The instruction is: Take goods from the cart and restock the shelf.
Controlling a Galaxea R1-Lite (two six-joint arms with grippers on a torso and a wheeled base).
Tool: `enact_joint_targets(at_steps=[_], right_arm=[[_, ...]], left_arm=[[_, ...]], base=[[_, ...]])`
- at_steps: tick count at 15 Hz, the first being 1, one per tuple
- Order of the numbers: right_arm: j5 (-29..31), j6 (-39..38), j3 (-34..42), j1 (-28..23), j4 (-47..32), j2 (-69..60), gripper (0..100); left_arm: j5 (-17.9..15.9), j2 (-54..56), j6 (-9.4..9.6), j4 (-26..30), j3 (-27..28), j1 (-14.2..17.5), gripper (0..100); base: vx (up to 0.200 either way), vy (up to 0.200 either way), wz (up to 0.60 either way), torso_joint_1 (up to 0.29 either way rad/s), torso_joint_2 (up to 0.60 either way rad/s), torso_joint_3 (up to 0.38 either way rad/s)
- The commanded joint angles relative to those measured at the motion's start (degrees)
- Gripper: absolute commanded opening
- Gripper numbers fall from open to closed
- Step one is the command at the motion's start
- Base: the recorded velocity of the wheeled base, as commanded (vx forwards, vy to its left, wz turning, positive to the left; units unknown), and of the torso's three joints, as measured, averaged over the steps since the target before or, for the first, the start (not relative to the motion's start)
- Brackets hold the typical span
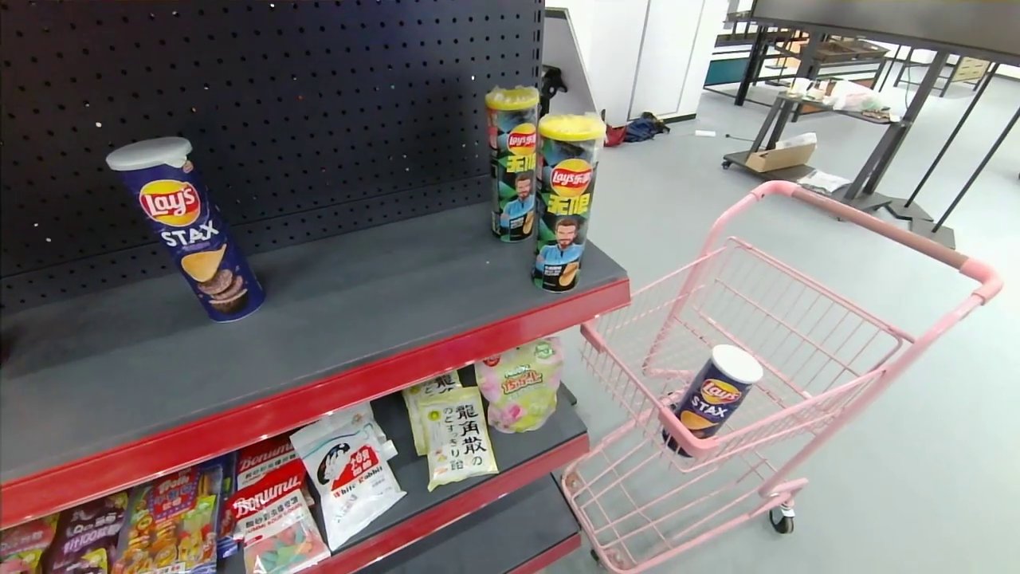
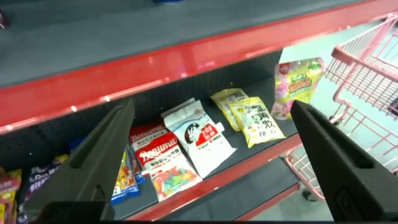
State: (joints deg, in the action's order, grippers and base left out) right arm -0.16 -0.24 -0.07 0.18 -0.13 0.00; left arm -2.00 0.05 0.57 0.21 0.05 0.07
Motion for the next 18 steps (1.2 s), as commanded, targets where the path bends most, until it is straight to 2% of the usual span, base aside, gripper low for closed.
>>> enact_joint_targets(at_steps=[1,11,17,18], right_arm=[[0.0,0.0,0.0,0.0,0.0,0.0,100],[0.0,0.2,0.0,0.0,0.0,0.0,100],[-0.5,0.5,-0.2,0.2,-0.3,0.5,100],[-2.7,-0.3,-4.9,0.9,-0.3,3.4,100]], left_arm=[[0.0,0.0,0.04,0.0,0.0,0.0,100],[0.0,0.0,0.04,0.0,0.0,0.0,100],[0.0,0.0,0.04,0.0,0.0,0.0,100],[0.0,0.0,0.31,0.0,0.0,0.0,100]], base=[[0.000,0.000,0.00,-0.139,0.39,0.271],[0.000,0.000,0.00,-0.171,0.50,0.328],[0.000,0.000,0.00,-0.029,0.11,0.078],[0.000,0.000,0.00,0.000,0.00,0.000]])
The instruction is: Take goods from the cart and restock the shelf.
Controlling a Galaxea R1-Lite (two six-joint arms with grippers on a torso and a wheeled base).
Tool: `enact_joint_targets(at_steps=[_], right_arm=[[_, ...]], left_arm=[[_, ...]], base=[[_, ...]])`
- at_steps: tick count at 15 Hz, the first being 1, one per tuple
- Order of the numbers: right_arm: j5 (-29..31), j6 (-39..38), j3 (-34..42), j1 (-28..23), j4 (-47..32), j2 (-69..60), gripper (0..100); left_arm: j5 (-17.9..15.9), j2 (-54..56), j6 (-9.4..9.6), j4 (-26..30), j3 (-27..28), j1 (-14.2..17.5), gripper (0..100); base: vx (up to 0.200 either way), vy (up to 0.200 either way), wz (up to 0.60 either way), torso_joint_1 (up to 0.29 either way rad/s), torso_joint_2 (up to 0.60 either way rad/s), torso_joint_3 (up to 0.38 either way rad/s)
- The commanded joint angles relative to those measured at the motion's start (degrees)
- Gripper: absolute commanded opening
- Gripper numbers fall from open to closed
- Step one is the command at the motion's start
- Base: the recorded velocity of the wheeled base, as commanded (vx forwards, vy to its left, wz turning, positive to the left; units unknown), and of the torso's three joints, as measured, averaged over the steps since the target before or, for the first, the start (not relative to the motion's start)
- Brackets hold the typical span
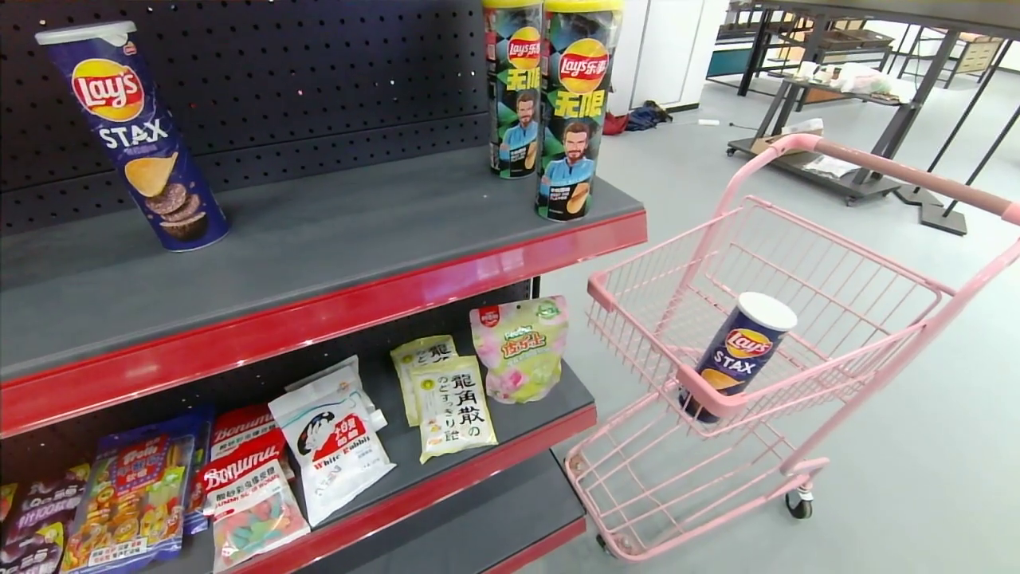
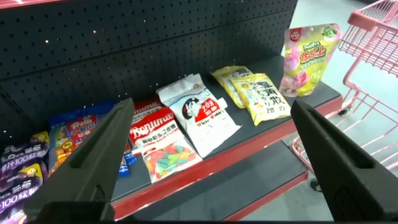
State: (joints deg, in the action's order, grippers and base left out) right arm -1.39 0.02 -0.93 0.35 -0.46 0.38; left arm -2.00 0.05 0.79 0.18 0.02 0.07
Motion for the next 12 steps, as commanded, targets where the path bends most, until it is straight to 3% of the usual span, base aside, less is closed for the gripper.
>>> enact_joint_targets(at_steps=[1,2,3,4,7,9,12], right_arm=[[-2.5,-4.2,-12.8,1.1,0.2,14.5,100],[-2.5,-4.2,-12.8,1.1,0.2,14.5,100],[-3.6,-13.0,-25.8,2.6,4.1,36.4,100],[-4.0,-12.9,-24.8,4.0,11.2,43.3,100],[-6.5,-13.2,-15.9,2.8,42.8,69.6,100],[-10.7,-12.6,-13.3,-0.1,55.0,83.6,100],[-13.6,-11.9,-14.0,-3.8,62.7,94.7,100]], left_arm=[[-0.1,0.0,0.00,-0.1,0.0,0.0,100],[-0.1,0.0,0.00,-0.1,0.0,0.0,100],[-0.1,0.0,0.09,-0.1,0.1,0.0,100],[-0.1,0.0,0.09,-0.1,0.0,0.0,100],[-0.1,0.0,0.00,-0.1,0.0,0.0,100],[-0.1,0.0,0.00,0.0,0.0,0.0,100],[-0.1,0.0,0.00,0.0,0.0,0.0,100]], base=[[0.000,0.000,0.00,0.000,0.00,0.000],[0.000,0.000,0.00,0.000,0.00,0.000],[0.000,0.000,0.00,0.000,0.00,0.000],[0.000,0.000,0.00,0.000,0.00,0.000],[0.000,0.000,0.00,0.000,0.00,0.000],[0.000,0.000,0.00,0.000,0.00,0.000],[0.000,0.000,0.00,0.000,0.00,0.000]])
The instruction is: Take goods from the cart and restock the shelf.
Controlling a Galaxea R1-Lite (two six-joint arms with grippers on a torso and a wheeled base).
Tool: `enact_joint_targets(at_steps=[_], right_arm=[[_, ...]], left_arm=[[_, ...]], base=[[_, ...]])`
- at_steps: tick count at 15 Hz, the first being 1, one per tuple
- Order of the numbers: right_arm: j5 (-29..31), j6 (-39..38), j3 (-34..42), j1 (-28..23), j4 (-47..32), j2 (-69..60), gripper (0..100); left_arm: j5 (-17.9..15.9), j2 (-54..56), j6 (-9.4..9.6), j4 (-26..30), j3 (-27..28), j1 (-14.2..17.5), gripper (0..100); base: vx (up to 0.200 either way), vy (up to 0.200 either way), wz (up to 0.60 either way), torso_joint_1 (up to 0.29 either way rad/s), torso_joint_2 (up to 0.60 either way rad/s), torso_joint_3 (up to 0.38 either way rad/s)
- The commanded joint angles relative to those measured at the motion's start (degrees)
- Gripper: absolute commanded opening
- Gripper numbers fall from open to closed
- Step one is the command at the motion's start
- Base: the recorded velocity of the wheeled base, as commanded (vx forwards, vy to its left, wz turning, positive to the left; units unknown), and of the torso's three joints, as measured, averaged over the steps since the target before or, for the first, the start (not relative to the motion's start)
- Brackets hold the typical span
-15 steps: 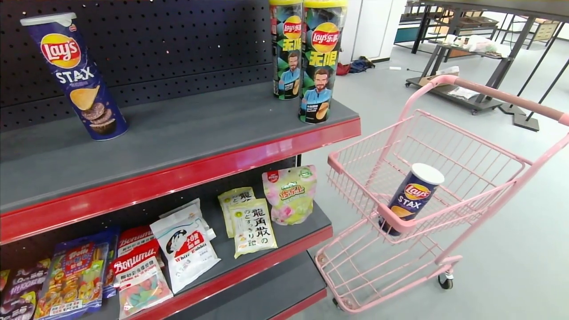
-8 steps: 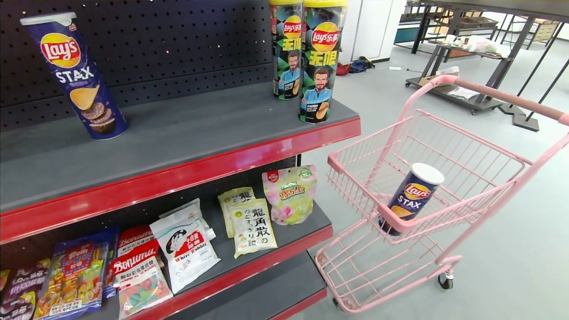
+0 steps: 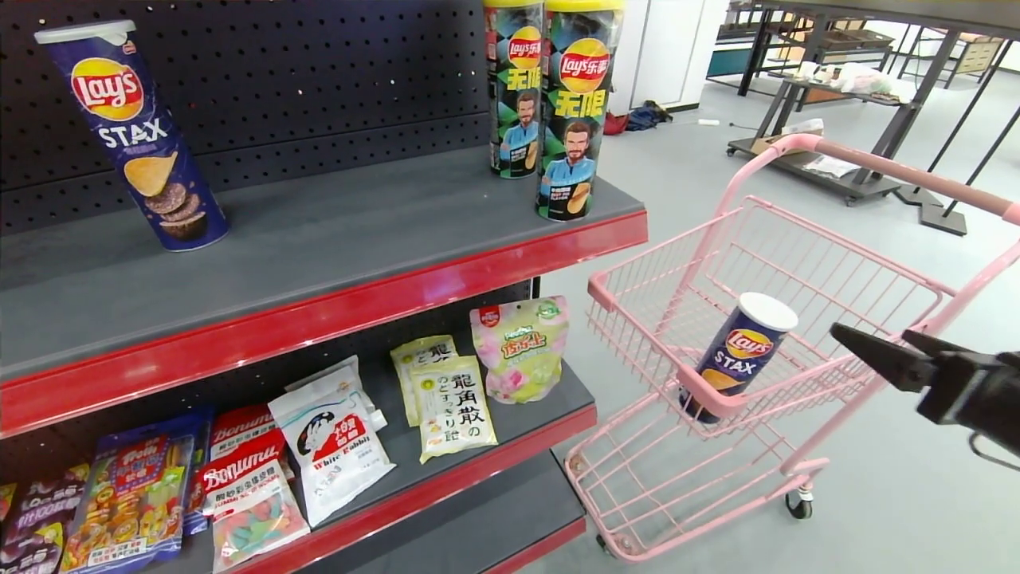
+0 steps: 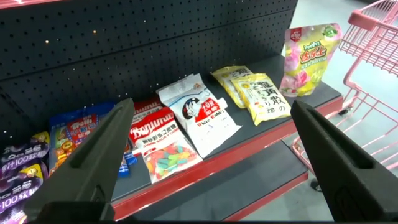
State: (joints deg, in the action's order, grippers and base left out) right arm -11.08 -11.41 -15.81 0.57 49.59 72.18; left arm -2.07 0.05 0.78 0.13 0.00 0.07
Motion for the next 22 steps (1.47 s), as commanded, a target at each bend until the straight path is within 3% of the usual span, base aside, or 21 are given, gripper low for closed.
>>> enact_joint_targets(at_steps=[1,5,22], right_arm=[[-5.5,1.0,0.5,-5.7,14.1,27.0,100],[-7.9,2.4,-0.4,-5.8,19.1,33.8,100],[-8.6,3.9,-19.5,-3.7,19.1,47.2,100]], left_arm=[[0.0,0.0,0.10,0.0,0.0,0.0,100],[0.0,0.0,0.10,0.0,0.0,0.0,100],[0.0,0.0,0.27,0.0,0.0,0.0,100]], base=[[0.000,0.000,0.00,0.000,0.00,0.000],[0.000,0.000,0.00,0.000,0.00,0.000],[0.000,0.000,0.00,0.000,0.00,0.000]])
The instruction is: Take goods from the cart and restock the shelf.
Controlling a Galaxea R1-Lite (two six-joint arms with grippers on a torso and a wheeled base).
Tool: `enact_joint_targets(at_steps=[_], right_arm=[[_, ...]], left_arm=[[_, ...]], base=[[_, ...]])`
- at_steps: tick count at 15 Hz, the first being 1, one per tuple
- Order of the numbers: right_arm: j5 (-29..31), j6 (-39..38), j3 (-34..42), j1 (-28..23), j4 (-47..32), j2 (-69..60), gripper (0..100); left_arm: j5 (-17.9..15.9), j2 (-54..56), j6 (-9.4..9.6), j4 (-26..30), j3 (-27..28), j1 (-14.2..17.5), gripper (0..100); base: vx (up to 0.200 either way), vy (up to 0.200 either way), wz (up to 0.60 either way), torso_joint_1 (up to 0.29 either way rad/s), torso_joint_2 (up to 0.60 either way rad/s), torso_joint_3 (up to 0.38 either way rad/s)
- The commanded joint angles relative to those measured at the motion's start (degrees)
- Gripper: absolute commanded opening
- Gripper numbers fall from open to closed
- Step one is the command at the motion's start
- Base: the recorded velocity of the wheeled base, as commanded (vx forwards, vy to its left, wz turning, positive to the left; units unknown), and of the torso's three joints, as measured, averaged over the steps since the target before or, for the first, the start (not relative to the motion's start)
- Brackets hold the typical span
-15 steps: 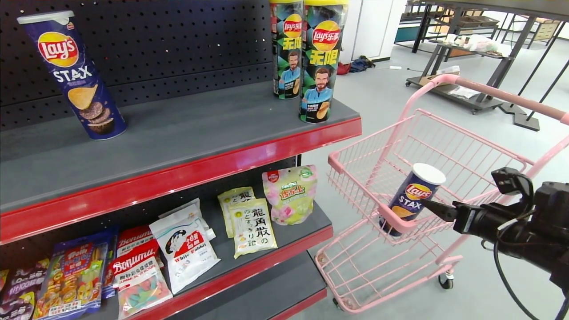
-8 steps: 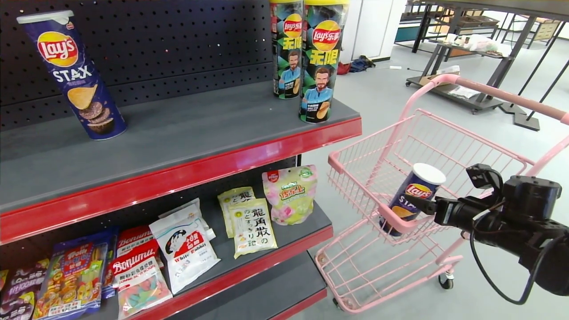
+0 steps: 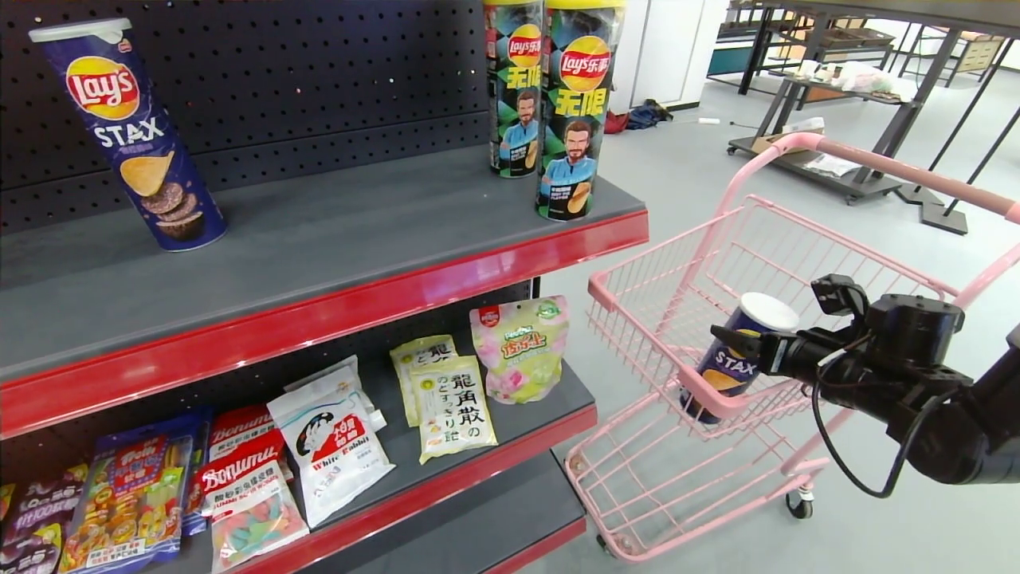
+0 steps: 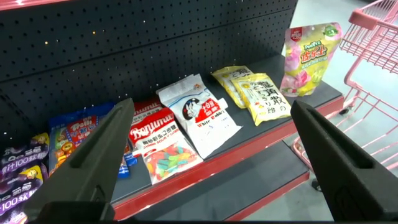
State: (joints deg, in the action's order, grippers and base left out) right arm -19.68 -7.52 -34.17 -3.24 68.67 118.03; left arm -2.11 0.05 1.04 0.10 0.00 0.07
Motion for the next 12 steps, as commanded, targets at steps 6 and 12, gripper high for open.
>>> enact_joint_targets(at_steps=[6,12], right_arm=[[0.3,0.0,-1.7,0.3,1.3,3.4,0],[0.3,1.5,-8.9,1.7,-2.7,-3.6,0]], left_arm=[[0.0,0.0,0.11,0.0,0.0,0.0,100],[0.0,0.0,0.02,0.0,0.0,0.0,100]], base=[[0.000,0.000,0.00,0.000,0.00,0.000],[0.000,0.000,0.00,0.000,0.00,0.000]])
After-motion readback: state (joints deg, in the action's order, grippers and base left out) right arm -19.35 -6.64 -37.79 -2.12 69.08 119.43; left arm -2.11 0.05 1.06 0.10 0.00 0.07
